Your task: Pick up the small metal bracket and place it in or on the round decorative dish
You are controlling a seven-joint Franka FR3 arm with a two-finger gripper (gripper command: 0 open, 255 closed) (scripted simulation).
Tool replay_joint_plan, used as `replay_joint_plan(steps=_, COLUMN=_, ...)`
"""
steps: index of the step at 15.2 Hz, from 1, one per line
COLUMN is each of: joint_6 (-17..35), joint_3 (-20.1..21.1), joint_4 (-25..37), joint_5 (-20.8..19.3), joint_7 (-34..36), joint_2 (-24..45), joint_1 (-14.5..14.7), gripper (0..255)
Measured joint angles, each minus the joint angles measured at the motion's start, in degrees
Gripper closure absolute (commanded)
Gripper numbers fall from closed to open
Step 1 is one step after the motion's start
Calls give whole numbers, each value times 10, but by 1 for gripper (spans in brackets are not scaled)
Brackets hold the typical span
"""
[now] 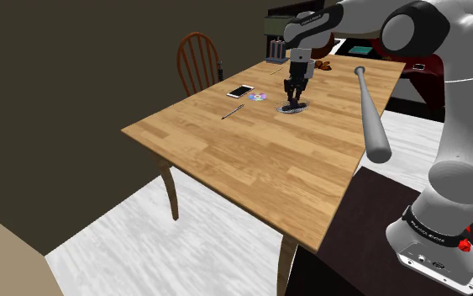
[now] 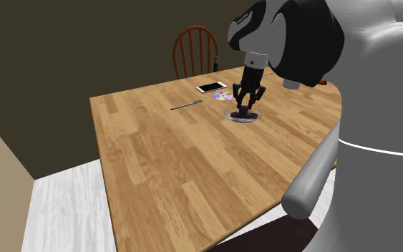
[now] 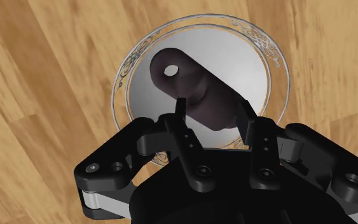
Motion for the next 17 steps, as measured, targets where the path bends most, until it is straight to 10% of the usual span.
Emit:
replay_joint_plan(steps=4, joint_6=1, joint_3=0, joint_4=0, joint_5=0, joint_7=0, joint_2=0, joint_1=0, gripper=255)
replay_joint_plan(steps=5, joint_6=1, joint_3=0, joint_4=0, joint_5=0, joint_7=0, joint_2=0, joint_1=0, gripper=0)
replay_joint_plan(steps=17, joint_6=-68, joint_3=-2, joint_4=73, joint_5=-2, joint_7=4, joint_2=5, joint_1=-7, gripper=0)
